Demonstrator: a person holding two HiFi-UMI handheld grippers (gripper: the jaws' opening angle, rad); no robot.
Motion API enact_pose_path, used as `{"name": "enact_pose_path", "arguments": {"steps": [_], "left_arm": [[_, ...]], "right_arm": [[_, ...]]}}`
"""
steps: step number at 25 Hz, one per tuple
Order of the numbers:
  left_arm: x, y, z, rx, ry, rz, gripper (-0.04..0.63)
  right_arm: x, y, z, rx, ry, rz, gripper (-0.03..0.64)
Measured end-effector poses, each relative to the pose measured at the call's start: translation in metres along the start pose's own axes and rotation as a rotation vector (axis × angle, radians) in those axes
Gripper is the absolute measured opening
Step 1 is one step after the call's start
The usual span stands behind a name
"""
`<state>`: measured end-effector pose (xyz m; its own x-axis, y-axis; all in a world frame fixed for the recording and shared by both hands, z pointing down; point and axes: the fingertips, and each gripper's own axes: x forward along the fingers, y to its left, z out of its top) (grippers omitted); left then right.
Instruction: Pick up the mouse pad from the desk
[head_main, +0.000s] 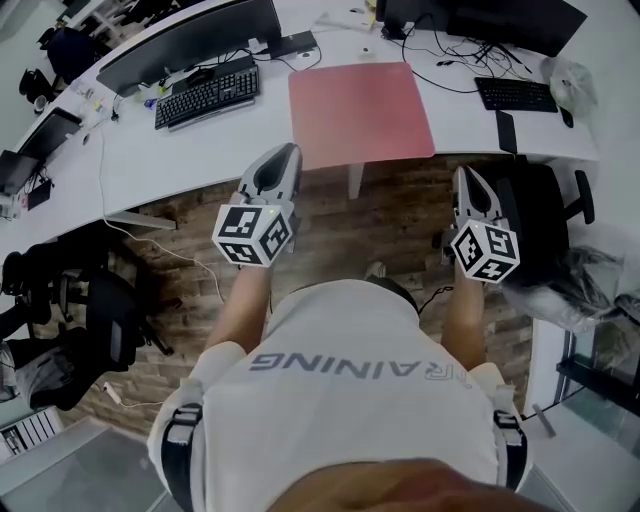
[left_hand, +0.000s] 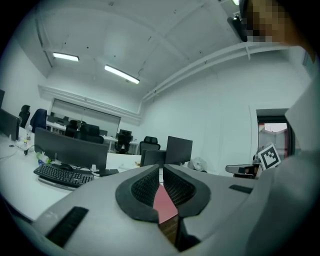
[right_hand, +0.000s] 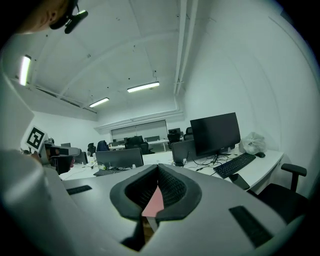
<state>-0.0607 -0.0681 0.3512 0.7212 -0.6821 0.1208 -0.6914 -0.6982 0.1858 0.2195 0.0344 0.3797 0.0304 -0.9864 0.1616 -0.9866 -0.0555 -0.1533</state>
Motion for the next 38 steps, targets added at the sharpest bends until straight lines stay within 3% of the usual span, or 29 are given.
{"name": "enact_pose_path", "arguments": {"steps": [7, 11, 14, 20, 24, 29, 33, 38], "left_arm": [[0.068, -0.029, -0.012, -0.03, 0.024, 0.058, 0.051], [0.083, -0.022, -0.017, -0.035, 0.036, 0.106, 0.051], [0.09, -0.007, -0.025, -0.064, 0.044, 0.143, 0.051], [0.121, 0.022, -0.035, -0.114, 0.062, 0.149, 0.051], [0.151, 0.047, -0.023, -0.119, 0.056, 0.145, 0.051], [0.172, 0.085, -0.023, -0.124, 0.083, 0.144, 0.051], [0.187, 0.113, -0.035, -0.139, 0.119, 0.141, 0.051], [0.201, 0.142, -0.056, -0.156, 0.172, 0.159, 0.051]], "right_arm": [[0.039, -0.072, 0.009, 0.013, 0.019, 0.043, 0.023], [0.064, -0.091, 0.005, 0.021, 0.045, 0.064, 0.023], [0.089, -0.085, 0.003, 0.002, 0.064, 0.101, 0.023], [0.138, -0.058, 0.005, -0.148, 0.105, 0.171, 0.023], [0.174, -0.061, 0.012, -0.158, 0.128, 0.166, 0.023], [0.215, -0.039, 0.014, -0.275, 0.148, 0.165, 0.023], [0.243, -0.025, 0.002, -0.275, 0.19, 0.179, 0.023], [0.27, -0.04, -0.026, -0.223, 0.267, 0.136, 0.024]]}}
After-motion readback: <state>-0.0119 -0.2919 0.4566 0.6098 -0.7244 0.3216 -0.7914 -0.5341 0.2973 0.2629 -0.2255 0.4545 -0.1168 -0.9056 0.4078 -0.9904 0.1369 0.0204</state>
